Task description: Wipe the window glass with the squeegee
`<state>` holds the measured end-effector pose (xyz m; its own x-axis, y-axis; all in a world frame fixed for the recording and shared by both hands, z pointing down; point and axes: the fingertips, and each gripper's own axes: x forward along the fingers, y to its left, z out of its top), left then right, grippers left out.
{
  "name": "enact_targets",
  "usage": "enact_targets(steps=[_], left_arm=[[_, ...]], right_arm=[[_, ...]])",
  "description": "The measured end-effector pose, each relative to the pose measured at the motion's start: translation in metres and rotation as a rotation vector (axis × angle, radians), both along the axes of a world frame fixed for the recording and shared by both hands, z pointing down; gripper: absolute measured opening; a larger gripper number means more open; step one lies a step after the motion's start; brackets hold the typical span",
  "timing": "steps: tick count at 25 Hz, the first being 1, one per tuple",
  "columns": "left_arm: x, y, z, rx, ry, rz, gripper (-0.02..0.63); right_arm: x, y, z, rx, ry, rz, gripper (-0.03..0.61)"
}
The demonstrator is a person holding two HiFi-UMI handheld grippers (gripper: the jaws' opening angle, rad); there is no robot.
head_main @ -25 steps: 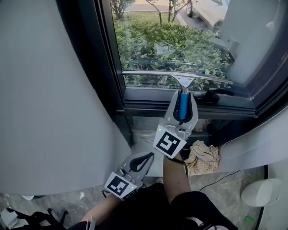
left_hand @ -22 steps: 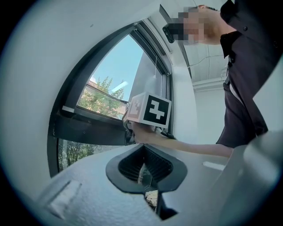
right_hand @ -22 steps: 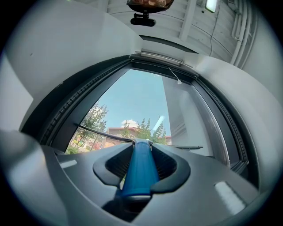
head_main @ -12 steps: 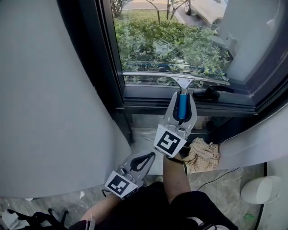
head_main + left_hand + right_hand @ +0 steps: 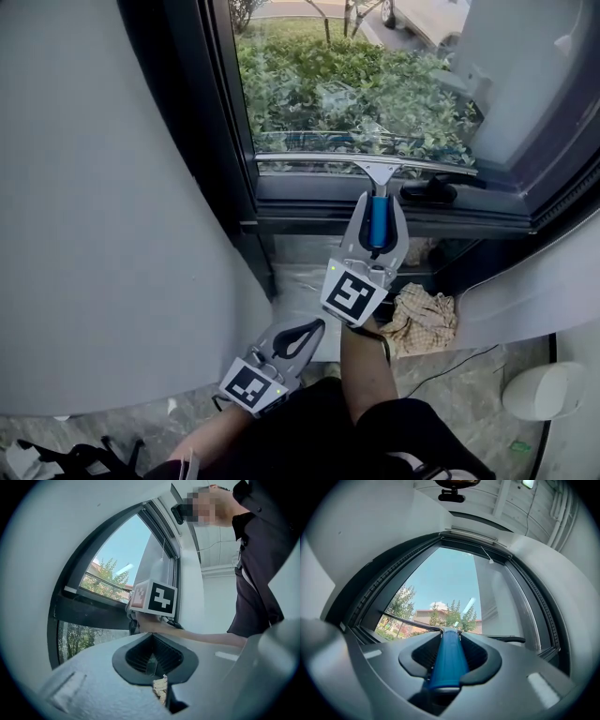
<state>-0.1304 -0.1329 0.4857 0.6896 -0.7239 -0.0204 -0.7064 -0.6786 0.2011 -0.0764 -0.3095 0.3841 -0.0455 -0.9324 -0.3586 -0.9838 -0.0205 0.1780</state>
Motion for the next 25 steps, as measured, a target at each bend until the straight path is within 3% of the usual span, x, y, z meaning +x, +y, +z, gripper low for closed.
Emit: enact_targets(steps=[15, 22, 25], left_arm=[[0.0, 0.007, -0.004, 0.047, 0.015, -0.012, -0.002], [-0.008, -0.001, -0.025, 0.081, -0.005, -0.129, -0.002], [0.006, 0.006, -0.035, 0.11, 0.023, -0.16, -0.002]], right_arm=[[0.018, 0.025, -0.036, 0.074, 0.0, 0.001, 0.135], [0.09, 0.063, -0.062, 0.136, -0.014, 0.004, 0.137], [0.127, 0.082, -0.07, 0.14, -0.037, -0.015, 0.136]])
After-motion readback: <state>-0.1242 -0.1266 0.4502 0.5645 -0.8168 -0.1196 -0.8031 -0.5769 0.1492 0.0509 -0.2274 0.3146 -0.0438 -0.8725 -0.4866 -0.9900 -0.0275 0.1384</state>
